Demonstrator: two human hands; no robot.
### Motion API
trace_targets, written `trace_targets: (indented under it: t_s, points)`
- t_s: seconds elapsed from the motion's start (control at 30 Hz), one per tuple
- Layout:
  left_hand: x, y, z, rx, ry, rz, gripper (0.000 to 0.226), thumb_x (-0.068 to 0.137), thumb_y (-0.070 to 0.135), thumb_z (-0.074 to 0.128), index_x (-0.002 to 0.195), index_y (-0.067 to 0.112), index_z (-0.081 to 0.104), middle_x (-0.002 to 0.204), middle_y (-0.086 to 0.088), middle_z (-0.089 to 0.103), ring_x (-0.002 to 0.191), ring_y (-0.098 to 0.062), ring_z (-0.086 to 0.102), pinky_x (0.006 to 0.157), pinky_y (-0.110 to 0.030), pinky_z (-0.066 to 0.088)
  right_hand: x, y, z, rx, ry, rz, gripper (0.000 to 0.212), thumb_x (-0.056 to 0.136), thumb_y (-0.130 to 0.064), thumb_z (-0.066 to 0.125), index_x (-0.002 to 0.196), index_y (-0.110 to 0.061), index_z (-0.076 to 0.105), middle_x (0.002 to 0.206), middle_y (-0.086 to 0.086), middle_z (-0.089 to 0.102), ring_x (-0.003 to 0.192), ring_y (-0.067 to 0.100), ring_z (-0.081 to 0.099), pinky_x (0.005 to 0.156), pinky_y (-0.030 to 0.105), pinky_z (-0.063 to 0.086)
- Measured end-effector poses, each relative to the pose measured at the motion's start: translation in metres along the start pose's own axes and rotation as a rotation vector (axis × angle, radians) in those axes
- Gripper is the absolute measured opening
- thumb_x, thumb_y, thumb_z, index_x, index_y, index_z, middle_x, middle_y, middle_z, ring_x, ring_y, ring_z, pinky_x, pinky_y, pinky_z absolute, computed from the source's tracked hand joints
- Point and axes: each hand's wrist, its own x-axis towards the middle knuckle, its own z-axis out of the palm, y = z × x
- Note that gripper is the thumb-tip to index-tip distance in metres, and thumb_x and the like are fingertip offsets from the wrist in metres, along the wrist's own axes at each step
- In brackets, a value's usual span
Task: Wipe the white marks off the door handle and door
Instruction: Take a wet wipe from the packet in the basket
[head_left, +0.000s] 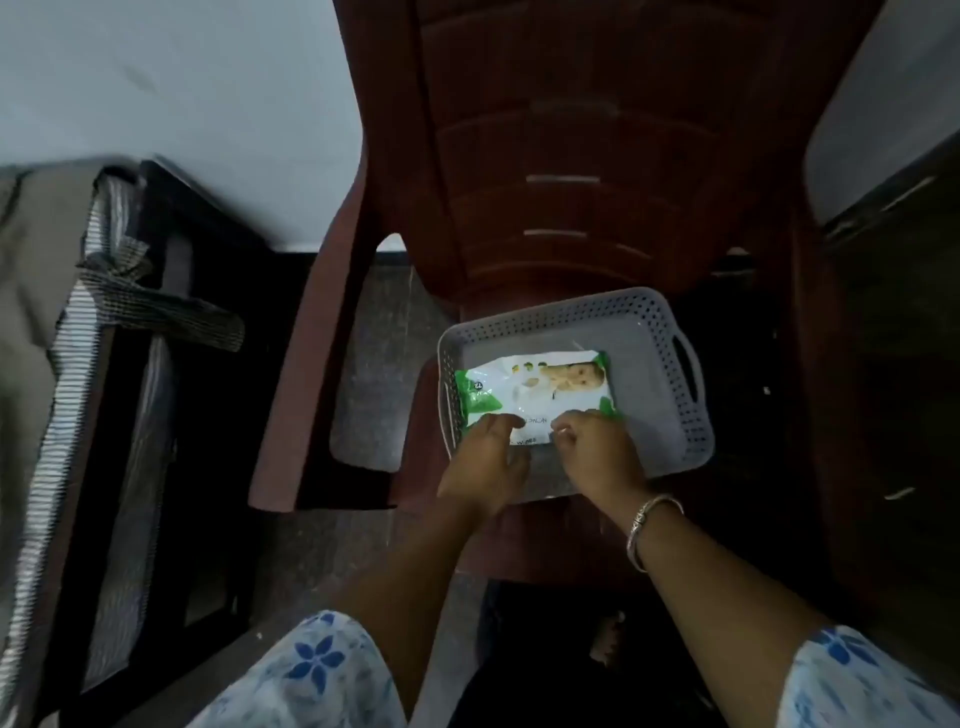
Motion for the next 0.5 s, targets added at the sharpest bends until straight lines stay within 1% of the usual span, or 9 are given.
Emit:
trace_targets:
  t_s: [0.07,0.13,0.23,0.33,0.4,0.5]
  points:
    - [0.022,-0.008,0.005,-0.023,0.019,-0.021,0.046,0.085,0.021,0.056,0.129,0.013,0.044,0.132,-0.011,0.047,0.122,-0.026,0.045,0.099,-0.032,0.037,0.023,0.006,0.011,0.033,0.031,0.028,0.020,0.090,-0.020,0.057,0.104,-0.012,0.068,0.105,0.012,0.066,0.093,0.029,0.062,0.077,0.033,0.050]
    - [0.043,-0.018,0.009,-0.003,0.032,-0.022,0.048,0.085,0.021,0.057,0.130,0.012,0.042,0.132,-0.012,0.047,0.120,-0.027,0.047,0.098,-0.032,0.037,0.044,0.010,0.022,0.022,0.026,0.033,0.019,0.090,-0.022,0.057,0.101,-0.009,0.068,0.103,0.013,0.066,0.092,0.028,0.062,0.077,0.033,0.050]
    - [0.068,-0.032,0.017,-0.004,0.040,-0.021,0.050,0.085,0.018,0.057,0.131,0.010,0.039,0.130,-0.014,0.046,0.120,-0.028,0.045,0.098,-0.036,0.040,0.069,0.016,0.042,0.033,0.059,0.013,0.018,0.090,-0.020,0.057,0.096,-0.007,0.068,0.098,0.015,0.066,0.090,0.030,0.060,0.074,0.033,0.045]
    - [0.087,-0.042,0.024,-0.027,0.077,-0.041,0.051,0.083,0.016,0.057,0.130,0.009,0.038,0.126,-0.014,0.045,0.116,-0.028,0.047,0.093,-0.036,0.042,0.086,0.016,0.057,0.061,0.109,0.003,0.018,0.089,-0.016,0.057,0.102,-0.007,0.067,0.102,0.014,0.065,0.095,0.030,0.058,0.077,0.032,0.043]
    - [0.094,-0.048,0.027,-0.036,0.089,-0.046,0.050,0.083,0.014,0.057,0.129,0.009,0.038,0.126,-0.014,0.045,0.113,-0.028,0.049,0.090,-0.035,0.042,0.093,0.015,0.066,0.072,0.120,-0.029,0.017,0.088,-0.015,0.058,0.101,-0.008,0.066,0.103,0.013,0.063,0.094,0.029,0.058,0.076,0.031,0.042]
    - [0.100,-0.055,0.031,-0.043,0.098,-0.025,0.049,0.082,0.011,0.056,0.127,0.008,0.040,0.124,-0.014,0.046,0.108,-0.028,0.051,0.086,-0.035,0.044,0.100,0.017,0.073,0.043,0.119,-0.104,0.011,0.087,-0.015,0.060,0.092,-0.007,0.065,0.095,0.013,0.061,0.086,0.028,0.057,0.071,0.034,0.043]
